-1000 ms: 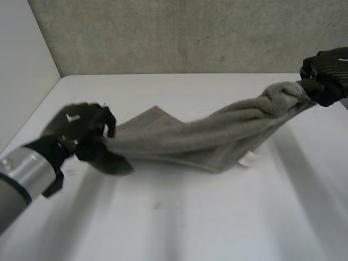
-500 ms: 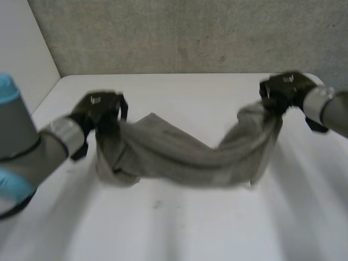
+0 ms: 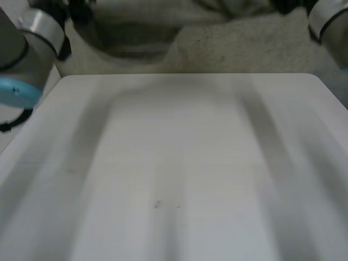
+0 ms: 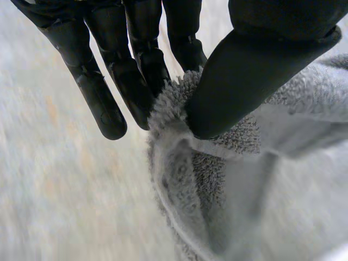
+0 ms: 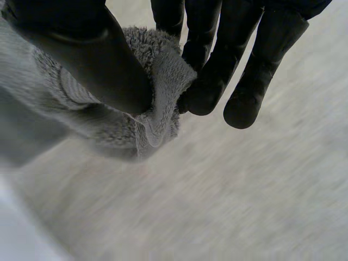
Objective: Fold the towel.
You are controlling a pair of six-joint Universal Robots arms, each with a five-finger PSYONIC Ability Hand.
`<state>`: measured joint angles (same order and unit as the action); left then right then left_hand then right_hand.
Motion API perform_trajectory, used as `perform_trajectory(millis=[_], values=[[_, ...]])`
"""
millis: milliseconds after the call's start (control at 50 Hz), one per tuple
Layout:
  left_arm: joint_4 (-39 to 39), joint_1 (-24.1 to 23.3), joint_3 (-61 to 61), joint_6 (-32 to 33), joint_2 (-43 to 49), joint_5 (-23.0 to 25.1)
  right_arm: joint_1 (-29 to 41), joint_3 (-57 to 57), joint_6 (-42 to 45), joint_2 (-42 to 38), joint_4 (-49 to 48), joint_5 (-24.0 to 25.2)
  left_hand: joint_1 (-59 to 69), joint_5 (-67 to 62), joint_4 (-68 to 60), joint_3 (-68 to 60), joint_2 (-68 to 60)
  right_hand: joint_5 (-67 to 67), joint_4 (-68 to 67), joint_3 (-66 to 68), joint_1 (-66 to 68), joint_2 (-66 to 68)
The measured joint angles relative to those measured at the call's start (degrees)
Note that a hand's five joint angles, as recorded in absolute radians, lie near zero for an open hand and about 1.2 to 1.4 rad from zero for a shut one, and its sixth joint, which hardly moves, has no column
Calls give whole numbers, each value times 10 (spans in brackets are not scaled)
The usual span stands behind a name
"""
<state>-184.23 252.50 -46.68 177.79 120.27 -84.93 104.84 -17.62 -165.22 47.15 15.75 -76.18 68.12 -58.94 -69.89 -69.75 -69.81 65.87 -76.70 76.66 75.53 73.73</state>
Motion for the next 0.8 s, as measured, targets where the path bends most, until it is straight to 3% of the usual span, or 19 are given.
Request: perform_trajectory(millis=[160,400,640,800], values=[[2,-2,-178,5,-2,11,5,-122,48,-19,47,34,-1,0,0,0,0,0,0,0,0,0],[-1,-19,-370,44,11,49,17,-226,102,-81,78,27,-1,0,0,0,0,0,0,0,0,3],[4,-40,-495,80,-91,52,-3,-311,111,10,81,29,-1,0,0,0,0,0,0,0,-1,6],[13,-82,-576,80,-184,51,-7,-395,119,93,80,38,-1,0,0,0,0,0,0,0,-1,6]])
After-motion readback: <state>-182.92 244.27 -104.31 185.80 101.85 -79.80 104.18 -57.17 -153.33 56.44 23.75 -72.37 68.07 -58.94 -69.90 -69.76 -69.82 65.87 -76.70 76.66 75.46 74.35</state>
